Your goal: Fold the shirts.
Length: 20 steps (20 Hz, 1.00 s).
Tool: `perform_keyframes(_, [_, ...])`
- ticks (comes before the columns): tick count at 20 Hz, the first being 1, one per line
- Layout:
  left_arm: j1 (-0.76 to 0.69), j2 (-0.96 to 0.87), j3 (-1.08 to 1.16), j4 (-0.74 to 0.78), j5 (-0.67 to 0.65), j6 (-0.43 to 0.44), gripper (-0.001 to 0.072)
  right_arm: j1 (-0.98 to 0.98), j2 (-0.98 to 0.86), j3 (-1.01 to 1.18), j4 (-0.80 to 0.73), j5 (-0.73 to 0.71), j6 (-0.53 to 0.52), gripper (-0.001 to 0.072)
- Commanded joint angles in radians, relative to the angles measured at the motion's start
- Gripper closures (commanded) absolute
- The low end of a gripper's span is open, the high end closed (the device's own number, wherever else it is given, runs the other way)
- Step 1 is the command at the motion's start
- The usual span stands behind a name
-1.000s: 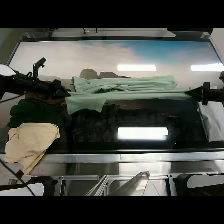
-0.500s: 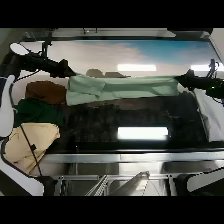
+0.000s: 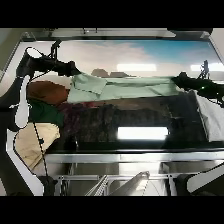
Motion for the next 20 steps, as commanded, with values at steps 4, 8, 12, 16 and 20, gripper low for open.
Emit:
perform_keyframes(4, [0.008,-0.008,0.007,-0.137,0.040,0.013,0.0361,-0.025,0.005,0.058,-0.037,0.027,-0.022,0.0294])
perform_keyframes(8, [0.043,0.050,0.006,-0.157,0.071,0.012,0.0361,-0.066,0.002,0.142,-0.311,0.064,0.218,0.0134])
perform_keyframes(12, [0.071,0.105,0.006,-0.156,-0.061,0.012,0.0365,-0.081,-0.068,0.241,-0.449,0.215,0.359,0.0091])
perform_keyframes(16, [0.058,0.117,0.006,-0.158,-0.177,0.012,0.0706,-0.064,-0.157,0.321,-0.367,0.327,0.375,0.0092])
perform_keyframes(20, [0.017,0.134,-0.051,-0.159,-0.212,0.012,0.0697,-0.037,-0.214,0.367,-0.315,0.344,0.402,0.0096])
